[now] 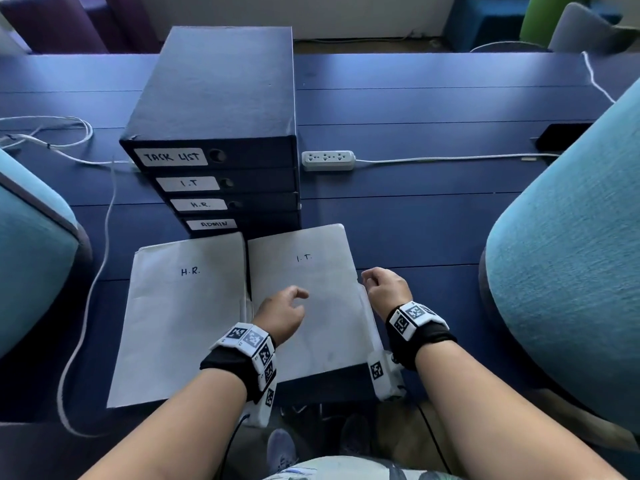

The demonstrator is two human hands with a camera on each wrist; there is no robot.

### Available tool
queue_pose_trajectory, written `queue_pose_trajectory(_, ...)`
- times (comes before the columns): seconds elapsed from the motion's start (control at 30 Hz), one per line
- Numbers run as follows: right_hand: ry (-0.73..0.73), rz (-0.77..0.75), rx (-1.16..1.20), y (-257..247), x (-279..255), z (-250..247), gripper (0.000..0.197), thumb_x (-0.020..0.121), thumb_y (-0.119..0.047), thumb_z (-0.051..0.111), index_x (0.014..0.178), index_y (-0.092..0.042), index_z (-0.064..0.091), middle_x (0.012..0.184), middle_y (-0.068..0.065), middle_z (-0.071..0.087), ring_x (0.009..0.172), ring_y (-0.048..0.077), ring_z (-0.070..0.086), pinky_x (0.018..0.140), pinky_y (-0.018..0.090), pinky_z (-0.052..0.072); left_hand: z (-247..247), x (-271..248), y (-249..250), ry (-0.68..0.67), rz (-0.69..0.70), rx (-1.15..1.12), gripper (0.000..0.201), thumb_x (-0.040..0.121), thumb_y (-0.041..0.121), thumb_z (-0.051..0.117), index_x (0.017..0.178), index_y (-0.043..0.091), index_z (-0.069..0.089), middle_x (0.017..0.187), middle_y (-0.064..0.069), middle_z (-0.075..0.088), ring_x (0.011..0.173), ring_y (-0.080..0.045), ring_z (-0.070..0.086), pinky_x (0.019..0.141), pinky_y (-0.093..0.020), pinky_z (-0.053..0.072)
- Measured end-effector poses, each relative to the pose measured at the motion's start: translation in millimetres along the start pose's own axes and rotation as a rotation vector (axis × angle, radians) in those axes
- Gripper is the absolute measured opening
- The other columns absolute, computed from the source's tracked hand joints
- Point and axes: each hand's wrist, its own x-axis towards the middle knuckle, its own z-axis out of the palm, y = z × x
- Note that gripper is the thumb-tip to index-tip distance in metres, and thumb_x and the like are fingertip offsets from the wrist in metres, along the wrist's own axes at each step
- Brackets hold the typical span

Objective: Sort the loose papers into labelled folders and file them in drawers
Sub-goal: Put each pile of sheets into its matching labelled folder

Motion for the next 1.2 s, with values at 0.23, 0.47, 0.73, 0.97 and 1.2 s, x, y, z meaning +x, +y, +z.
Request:
queue_pose_trajectory(0.23,-0.257,-0.331,-0.5,-16,-35,23,0.041,0.092,-0.026,0.052,0.134,-0.027,0.048,0.139,-0.004,0.039,0.128,0.022,0.034,0.101,0.038,0.04,6,-2,-28,-0.015,-0.044,0.466,0.047,0.083,0.004,0.046,0.126,0.017,0.056,0.152,-0.012,0.033,0.138,-0.03,0.036,0.116,-0.035,0.025)
queue_pose_trajectory(0.47,-0.36,-0.288,-0.653,-1,-47,19,0.057,0.085,-0.019,0.064,0.137,-0.022,0.038,0.152,-0.004,0.017,0.138,0.021,0.022,0.095,0.041,0.048,21,-5,-23,-0.079,0.04,0.465,0.069,0.083,-0.001,0.045,0.146,0.025,0.035,0.162,-0.008,0.006,0.148,-0.028,0.009,0.119,-0.037,0.02)
queue_pose_trajectory(0.73,-0.306,-0.165,-0.729,36,-41,-15,0.067,0.082,-0.021,0.069,0.138,-0.021,0.032,0.156,-0.001,0.011,0.142,0.022,0.018,0.096,0.042,0.047,51,16,12,-0.132,0.202,0.484,0.071,0.081,0.003,0.06,0.144,0.027,0.04,0.16,-0.004,0.015,0.147,-0.024,0.014,0.116,-0.037,0.028)
queue_pose_trajectory(0.97,-0.286,-0.068,-0.72,72,-25,-45,0.073,0.079,-0.012,0.07,0.139,-0.021,0.028,0.158,-0.003,0.005,0.145,0.022,0.01,0.105,0.042,0.042,82,33,40,-0.15,0.329,0.475,0.063,0.08,0.014,0.07,0.139,0.024,0.049,0.154,-0.005,0.026,0.143,-0.022,0.024,0.111,-0.03,0.033)
queue_pose_trajectory(1.2,-0.286,-0.025,-0.729,83,-12,-57,0.078,0.079,-0.012,0.071,0.141,-0.022,0.025,0.158,-0.003,0.005,0.145,0.022,0.01,0.106,0.043,0.041,91,45,57,-0.156,0.387,0.463,0.06,0.084,0.012,0.067,0.14,0.021,0.05,0.156,-0.005,0.025,0.144,-0.019,0.022,0.112,-0.027,0.031)
